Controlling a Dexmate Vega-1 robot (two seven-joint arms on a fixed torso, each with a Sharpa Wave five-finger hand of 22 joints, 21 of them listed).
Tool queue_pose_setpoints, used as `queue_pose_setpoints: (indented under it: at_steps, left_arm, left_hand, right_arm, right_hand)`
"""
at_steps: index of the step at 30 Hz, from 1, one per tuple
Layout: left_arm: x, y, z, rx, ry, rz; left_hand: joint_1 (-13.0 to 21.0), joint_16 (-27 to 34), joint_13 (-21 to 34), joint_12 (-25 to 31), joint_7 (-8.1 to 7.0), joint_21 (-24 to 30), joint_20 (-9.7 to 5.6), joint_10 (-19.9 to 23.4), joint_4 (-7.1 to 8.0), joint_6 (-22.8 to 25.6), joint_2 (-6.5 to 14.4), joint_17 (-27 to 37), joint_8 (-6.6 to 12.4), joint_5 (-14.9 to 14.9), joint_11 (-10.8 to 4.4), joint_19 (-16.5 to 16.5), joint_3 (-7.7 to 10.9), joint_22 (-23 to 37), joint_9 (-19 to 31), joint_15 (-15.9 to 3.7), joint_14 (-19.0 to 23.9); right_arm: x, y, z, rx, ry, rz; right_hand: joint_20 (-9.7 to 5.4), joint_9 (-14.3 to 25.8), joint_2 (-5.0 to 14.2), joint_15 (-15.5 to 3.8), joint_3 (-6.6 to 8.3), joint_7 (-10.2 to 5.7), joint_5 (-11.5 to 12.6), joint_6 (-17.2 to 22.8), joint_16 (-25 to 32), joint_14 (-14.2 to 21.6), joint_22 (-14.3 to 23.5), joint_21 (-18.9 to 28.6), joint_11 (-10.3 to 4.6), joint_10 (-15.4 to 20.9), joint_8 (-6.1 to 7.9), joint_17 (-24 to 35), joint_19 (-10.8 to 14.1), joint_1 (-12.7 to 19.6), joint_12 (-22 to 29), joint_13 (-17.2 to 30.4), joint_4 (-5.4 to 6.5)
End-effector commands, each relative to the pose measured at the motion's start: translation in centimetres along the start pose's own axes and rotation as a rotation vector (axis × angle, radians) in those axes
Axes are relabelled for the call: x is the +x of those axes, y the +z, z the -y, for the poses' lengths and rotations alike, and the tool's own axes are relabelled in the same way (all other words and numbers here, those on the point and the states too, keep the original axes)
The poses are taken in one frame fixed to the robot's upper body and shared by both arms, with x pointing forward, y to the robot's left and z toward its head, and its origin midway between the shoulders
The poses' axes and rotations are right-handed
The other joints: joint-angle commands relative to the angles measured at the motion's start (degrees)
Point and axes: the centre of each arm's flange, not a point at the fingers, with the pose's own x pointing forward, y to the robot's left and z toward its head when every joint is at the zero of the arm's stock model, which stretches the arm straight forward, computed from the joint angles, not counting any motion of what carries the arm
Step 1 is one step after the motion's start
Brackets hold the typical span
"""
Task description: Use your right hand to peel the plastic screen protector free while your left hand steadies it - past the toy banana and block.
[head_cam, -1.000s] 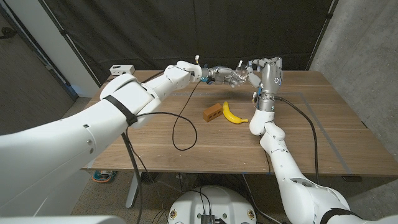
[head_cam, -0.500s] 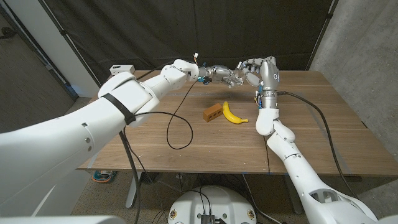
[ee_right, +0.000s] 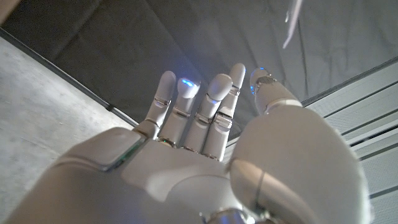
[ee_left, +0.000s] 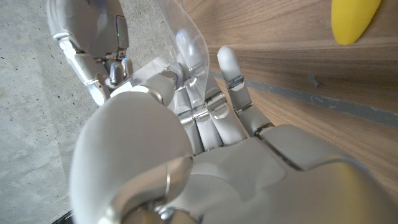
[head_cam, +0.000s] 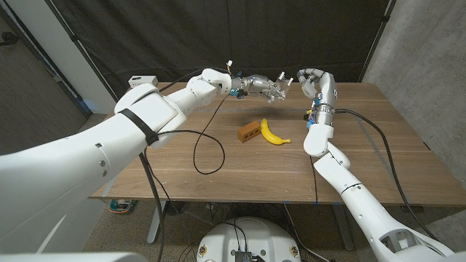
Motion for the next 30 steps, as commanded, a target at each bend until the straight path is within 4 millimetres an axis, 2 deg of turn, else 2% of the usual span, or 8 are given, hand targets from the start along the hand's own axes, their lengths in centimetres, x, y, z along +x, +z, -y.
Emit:
queue_pose_setpoints:
  at_steps: [1, 10, 14, 16, 17, 18, 23, 30]
  left_arm:
    - [0.3, 0.2, 0.4, 0.009, -0.006, 0.026]
    - [0.6, 0.3, 0.8, 0.017, -0.011, 0.028]
    - [0.6, 0.3, 0.8, 0.017, -0.011, 0.028]
    - [0.6, 0.4, 0.8, 0.014, -0.011, 0.028]
    - [0.6, 0.4, 0.8, 0.014, -0.01, 0.028]
    - [0.7, 0.4, 0.8, 0.014, -0.01, 0.026]
    - [0.8, 0.3, 0.8, 0.008, -0.007, 0.02]
    - [0.8, 0.3, 0.8, 0.014, -0.009, 0.015]
  left_hand:
    - [0.26, -0.18, 0.29, -0.2, 2.83, 0.17, -6.35, 5.89, 0.19, 3.49, 0.49, 0.13, 0.34, 0.11, -5.72, -0.23, 0.05, 0.18, 0.14, -0.47, -0.46]
    - [0.25, -0.22, 0.28, -0.3, 3.07, 0.17, -6.33, 5.81, 0.17, 3.47, 0.43, 0.25, 0.3, 0.1, -5.79, -0.3, 0.03, 0.18, 0.09, -0.43, -0.59]
    - [0.2, -0.29, 0.28, -0.27, 2.84, 0.19, -6.27, 5.95, 0.25, 3.36, 0.51, 0.12, 0.3, 0.09, -5.62, -0.28, 0.01, 0.18, 0.15, -0.38, -0.52]
    - [0.23, -0.24, 0.31, -0.23, 2.89, 0.21, -6.32, 6.03, 0.17, 3.44, 0.41, 0.23, 0.36, 0.08, -5.76, -0.17, -0.04, 0.17, 0.19, -0.37, -0.56]
    - [0.25, -0.24, 0.31, -0.23, 2.88, 0.19, -6.34, 6.06, 0.17, 3.48, 0.44, 0.26, 0.37, 0.09, -5.69, -0.22, -0.02, 0.17, 0.17, -0.36, -0.61]
    - [0.26, -0.25, 0.26, -0.26, 3.13, 0.19, -6.38, 6.06, 0.18, 3.46, 0.46, 0.27, 0.34, 0.09, -5.75, -0.22, -0.01, 0.17, 0.14, -0.38, -0.61]
    - [0.22, -0.29, 0.27, -0.29, 2.84, 0.2, -6.31, 6.06, 0.2, 3.52, 0.45, 0.15, 0.4, 0.1, -5.69, -0.2, -0.03, 0.17, 0.2, -0.39, -0.48]
    - [0.21, -0.32, 0.28, -0.34, 2.93, 0.19, -6.27, 6.03, 0.23, 3.57, 0.49, 0.11, 0.4, 0.14, -5.92, -0.2, 0.01, 0.16, 0.17, -0.39, -0.42]
  right_arm:
    - [-0.7, -1.0, 0.5, 0.181, 0.1, -0.074]
    - [-0.4, -0.8, 0.1, 0.252, 0.179, -0.014]
    - [-0.4, -0.5, 0.2, 0.226, 0.172, -0.004]
    - [-0.4, -0.5, 0.3, 0.211, 0.164, 0.003]
    - [-0.5, -0.4, 0.3, 0.2, 0.155, 0.006]
    - [-0.5, -0.4, 0.4, 0.195, 0.153, 0.009]
    - [-0.7, 0.0, 0.4, 0.148, 0.122, 0.02]
    - [-0.9, 0.1, 0.3, 0.155, 0.099, 0.04]
  right_hand:
    - [0.36, 0.05, 0.39, -6.93, -0.65, 0.31, -0.03, 1.71, 0.79, 0.96, -0.2, 0.0, 0.18, 1.03, 0.59, 0.88, 0.55, -1.14, 1.52, 1.82, 0.53]
    - [0.99, -0.31, -0.01, -6.77, -1.84, 0.82, 0.0, 2.0, 1.16, 0.58, -0.77, -0.35, 0.84, 0.47, 0.37, 1.07, -0.71, -4.79, 2.25, 3.37, 1.81]
    - [0.99, -0.1, -0.25, -6.88, -1.99, 0.8, 0.21, 1.78, 1.62, 0.42, -1.02, -0.4, 0.89, 0.23, 0.36, 1.23, -1.18, -5.23, 2.06, 3.22, 1.57]
    - [1.06, 0.03, -0.35, -6.92, -1.46, 0.71, 0.45, 1.71, 2.34, 0.29, -1.19, -0.3, 0.67, 0.44, 0.42, 1.36, -1.23, -3.57, 2.65, 4.05, 0.31]
    - [1.02, 0.06, -0.42, -6.9, -1.37, 0.58, 0.48, 1.69, 2.45, 0.23, -1.23, -0.28, 0.58, 0.31, 0.44, 1.36, -1.24, -3.27, 2.81, 4.37, 0.08]
    - [0.92, 0.18, -0.35, -6.91, -1.02, 0.29, 0.59, 1.91, 2.7, 0.15, -1.3, -0.22, 0.01, 0.47, 0.63, 1.31, -1.28, -2.43, 3.52, 5.45, -0.4]
    - [0.69, 0.53, -0.32, -6.97, 0.06, -0.01, 0.75, 2.27, 3.6, 0.22, -1.44, 0.07, -0.73, 0.47, 1.17, 1.29, -0.85, 0.62, 4.35, 7.08, -1.58]
    - [0.35, 0.46, -0.42, -6.98, 1.47, -0.6, 0.67, 3.23, 4.45, 0.78, -1.52, 0.39, -1.3, 1.64, 1.9, 1.11, -0.08, 4.62, 5.53, 8.97, -1.64]
